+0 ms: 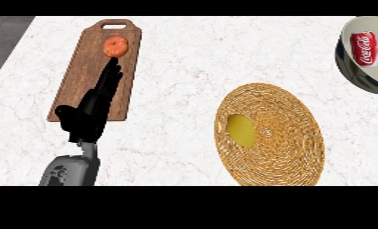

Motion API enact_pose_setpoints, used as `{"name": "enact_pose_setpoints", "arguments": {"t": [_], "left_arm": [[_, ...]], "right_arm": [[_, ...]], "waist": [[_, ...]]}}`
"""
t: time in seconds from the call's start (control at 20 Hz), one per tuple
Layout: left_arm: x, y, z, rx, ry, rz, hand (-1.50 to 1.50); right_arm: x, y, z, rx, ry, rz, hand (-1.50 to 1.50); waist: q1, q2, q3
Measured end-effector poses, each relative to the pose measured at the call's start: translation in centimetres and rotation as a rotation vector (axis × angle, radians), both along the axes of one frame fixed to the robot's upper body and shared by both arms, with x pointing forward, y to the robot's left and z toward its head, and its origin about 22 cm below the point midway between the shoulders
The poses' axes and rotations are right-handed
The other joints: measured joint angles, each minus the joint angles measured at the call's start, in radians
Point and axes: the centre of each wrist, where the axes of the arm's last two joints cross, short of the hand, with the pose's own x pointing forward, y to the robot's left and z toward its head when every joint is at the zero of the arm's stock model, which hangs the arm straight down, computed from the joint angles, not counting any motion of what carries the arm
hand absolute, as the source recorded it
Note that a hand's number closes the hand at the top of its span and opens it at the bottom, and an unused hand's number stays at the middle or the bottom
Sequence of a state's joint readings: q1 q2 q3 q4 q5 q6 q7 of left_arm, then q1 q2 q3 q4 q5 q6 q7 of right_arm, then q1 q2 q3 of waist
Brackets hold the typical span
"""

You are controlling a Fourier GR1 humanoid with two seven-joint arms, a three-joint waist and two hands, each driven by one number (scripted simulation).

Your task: Pick the can from the placemat and place it in the bowl

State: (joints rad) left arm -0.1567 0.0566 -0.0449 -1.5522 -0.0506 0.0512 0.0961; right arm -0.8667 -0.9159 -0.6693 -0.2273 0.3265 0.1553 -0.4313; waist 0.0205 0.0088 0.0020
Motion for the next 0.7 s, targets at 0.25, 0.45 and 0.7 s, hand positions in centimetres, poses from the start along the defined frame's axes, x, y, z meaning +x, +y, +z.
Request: {"name": "enact_pose_setpoints", "arguments": {"t": [0.25,0.45,0.7], "left_arm": [[-0.1,0.6,-0.4,-0.002,0.004,0.001,0.0],[-0.4,0.2,-0.3,-0.003,-0.002,0.004,0.0],[-0.6,0.0,-0.2,0.001,0.002,0.005,0.0]], "right_arm": [[-2.8,-2.4,-0.2,0.08,-0.017,0.046,-1.5],[-4.6,-3.5,-1.2,0.113,-0.023,0.091,-1.5],[-6.6,-4.5,-2.7,0.115,-0.011,0.14,-1.5]], "waist": [[-0.005,-0.002,0.0],[-0.006,-0.003,0.0],[-0.007,-0.003,0.0]]}}
